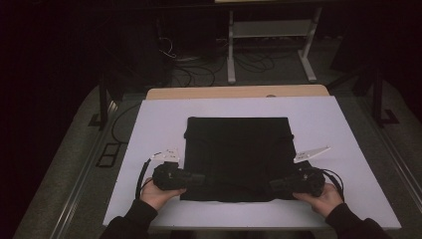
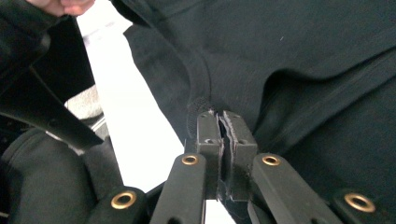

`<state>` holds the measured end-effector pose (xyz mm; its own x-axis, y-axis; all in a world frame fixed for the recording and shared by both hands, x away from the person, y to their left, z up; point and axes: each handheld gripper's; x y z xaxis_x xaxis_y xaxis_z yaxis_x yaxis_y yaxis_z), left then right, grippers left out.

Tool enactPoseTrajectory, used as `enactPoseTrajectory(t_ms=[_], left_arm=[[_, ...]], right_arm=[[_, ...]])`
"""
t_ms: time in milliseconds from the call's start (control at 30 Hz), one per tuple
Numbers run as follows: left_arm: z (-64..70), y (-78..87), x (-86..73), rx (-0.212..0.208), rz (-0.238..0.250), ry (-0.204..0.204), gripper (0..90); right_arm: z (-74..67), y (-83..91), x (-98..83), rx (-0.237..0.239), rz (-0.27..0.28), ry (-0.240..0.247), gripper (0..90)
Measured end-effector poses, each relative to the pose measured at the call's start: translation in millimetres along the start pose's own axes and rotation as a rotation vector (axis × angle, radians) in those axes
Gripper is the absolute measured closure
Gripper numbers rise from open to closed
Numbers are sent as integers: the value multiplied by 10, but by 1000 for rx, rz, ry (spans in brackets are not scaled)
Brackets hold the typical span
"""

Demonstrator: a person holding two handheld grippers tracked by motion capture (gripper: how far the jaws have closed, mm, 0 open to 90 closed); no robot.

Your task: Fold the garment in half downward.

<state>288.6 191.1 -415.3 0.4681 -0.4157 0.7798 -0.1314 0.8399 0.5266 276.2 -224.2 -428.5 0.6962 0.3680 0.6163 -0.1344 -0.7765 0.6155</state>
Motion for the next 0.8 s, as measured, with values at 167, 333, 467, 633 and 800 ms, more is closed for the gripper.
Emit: enactPoseTrajectory(t_ms=[167,333,467,633,800], left_arm=[[29,-27,-51,-8,-37,-2,868],[76,-65,-89,-10,-79,-18,868],[88,-80,-122,-7,-117,-16,868],[88,-94,-147,-8,-157,-17,868],[91,-115,-161,-7,-184,-23,869]], right_arm=[[-35,-17,-40,9,-21,4,851],[-65,-28,-74,13,-42,4,850],[-81,-35,-95,17,-56,4,850],[-81,-42,-103,15,-71,0,849],[-86,-50,-107,13,-80,-4,849]])
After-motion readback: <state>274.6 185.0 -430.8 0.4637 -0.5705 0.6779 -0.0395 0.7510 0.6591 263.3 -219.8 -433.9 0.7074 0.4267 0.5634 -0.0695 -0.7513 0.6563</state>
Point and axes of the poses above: each handheld gripper's, and its own axes: y roughly backward along the jaws, x roughly out of its top, z roughly to its right, and after that the axes turned 2 degrees about -y, right-handed
